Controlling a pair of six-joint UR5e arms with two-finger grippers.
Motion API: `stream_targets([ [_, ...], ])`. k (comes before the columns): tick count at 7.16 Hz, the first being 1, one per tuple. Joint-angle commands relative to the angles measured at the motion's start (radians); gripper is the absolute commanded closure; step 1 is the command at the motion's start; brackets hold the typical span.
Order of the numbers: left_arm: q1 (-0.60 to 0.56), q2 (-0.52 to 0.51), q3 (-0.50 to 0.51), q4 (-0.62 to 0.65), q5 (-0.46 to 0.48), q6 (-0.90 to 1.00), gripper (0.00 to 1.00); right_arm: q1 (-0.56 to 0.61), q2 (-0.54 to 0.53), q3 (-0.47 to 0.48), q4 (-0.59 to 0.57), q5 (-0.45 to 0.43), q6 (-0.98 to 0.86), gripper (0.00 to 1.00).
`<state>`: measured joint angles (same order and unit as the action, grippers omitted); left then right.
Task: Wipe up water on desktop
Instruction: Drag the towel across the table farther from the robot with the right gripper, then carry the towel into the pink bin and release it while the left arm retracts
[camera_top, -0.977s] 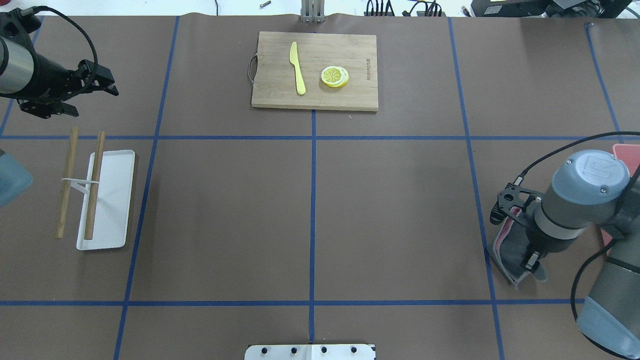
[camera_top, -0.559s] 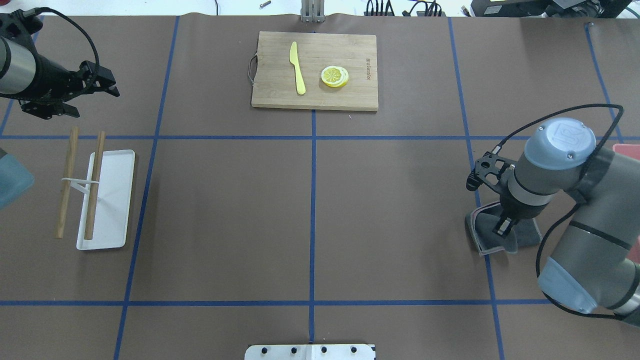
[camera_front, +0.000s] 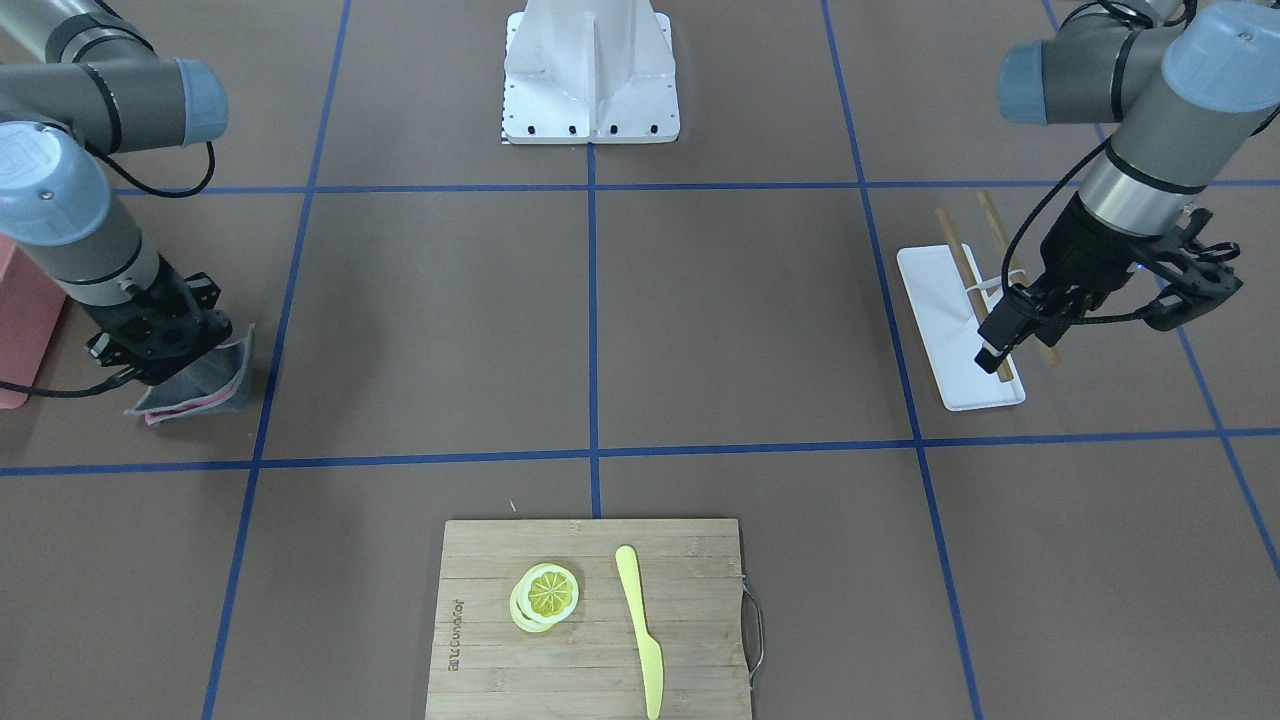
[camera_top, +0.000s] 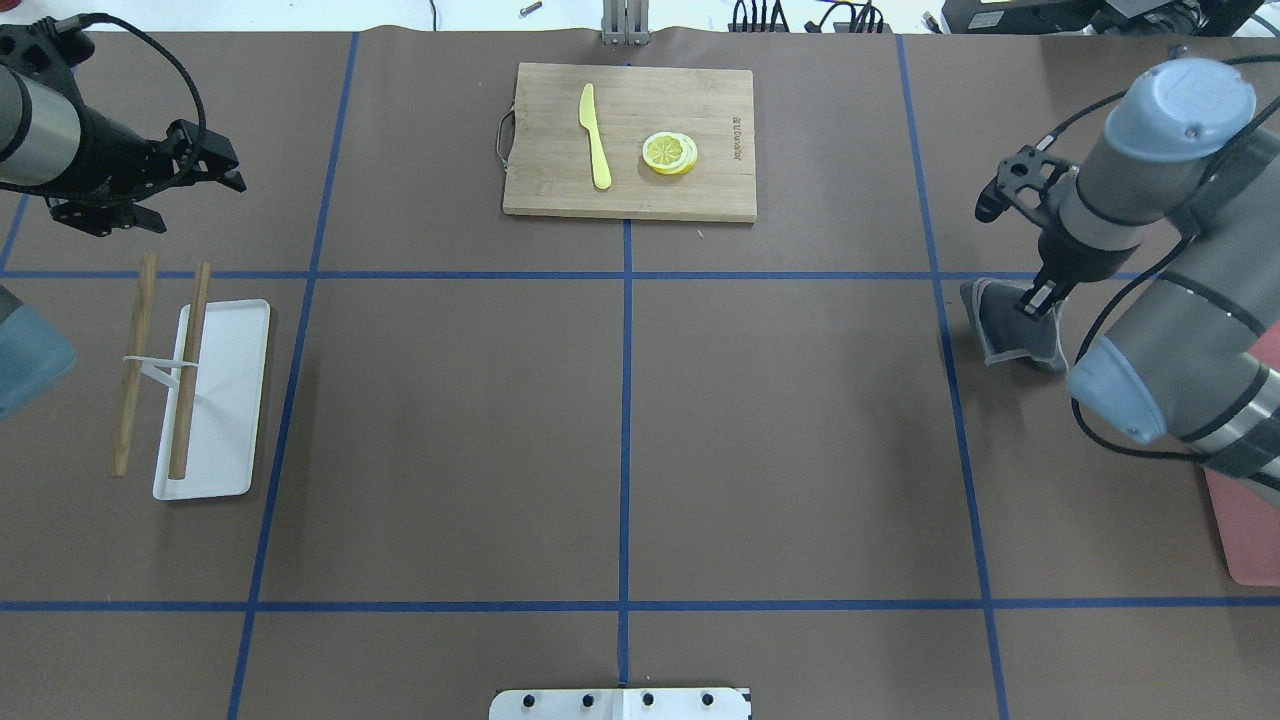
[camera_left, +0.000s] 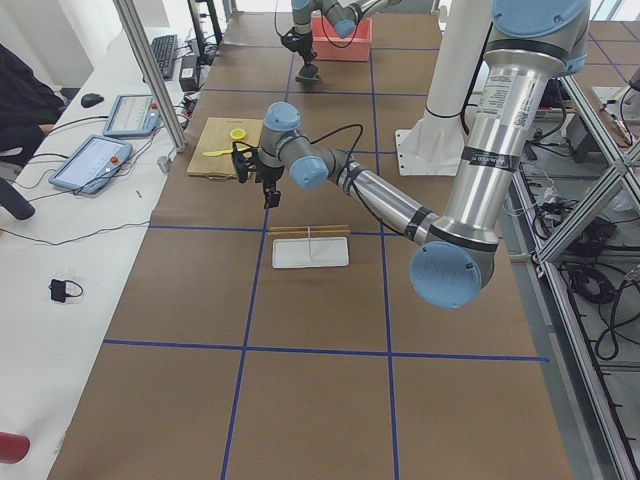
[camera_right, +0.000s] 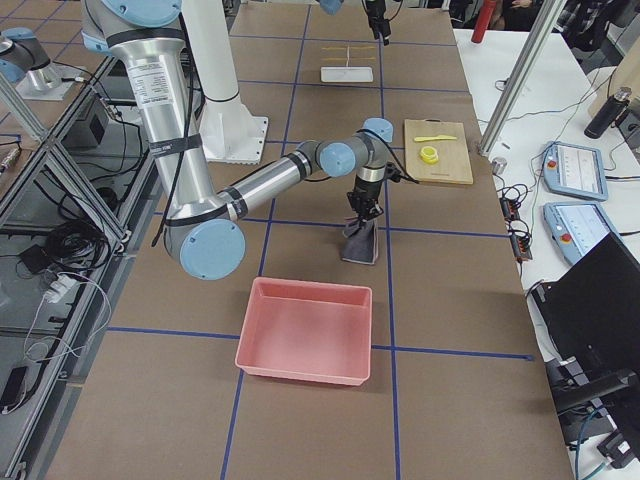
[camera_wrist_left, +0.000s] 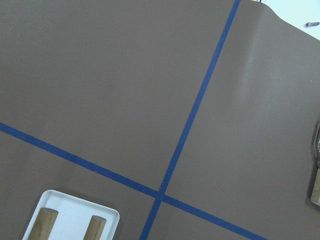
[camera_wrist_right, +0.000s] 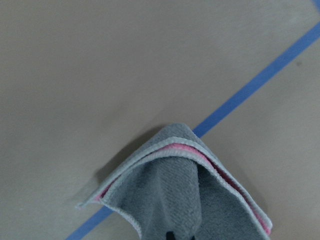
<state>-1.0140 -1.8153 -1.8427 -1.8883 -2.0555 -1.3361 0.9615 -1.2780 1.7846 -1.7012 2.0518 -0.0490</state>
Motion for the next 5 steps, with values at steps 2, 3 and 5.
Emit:
stream_targets([
  [2,-0.001,-0.001,-0.001,0.0,0.0,0.0,0.02,0.233,0.065,0.06,0.0,0.176,-0.002,1.0],
  [3,-0.001,0.002,-0.001,0.0,0.0,0.0,0.02,0.323,0.055,0.106,-0.012,0.232,-0.002,1.0],
  [5,-0.001,0.007,0.002,0.0,0.0,0.0,0.02,0.466,-0.083,0.241,-0.119,0.268,-0.053,1.0],
])
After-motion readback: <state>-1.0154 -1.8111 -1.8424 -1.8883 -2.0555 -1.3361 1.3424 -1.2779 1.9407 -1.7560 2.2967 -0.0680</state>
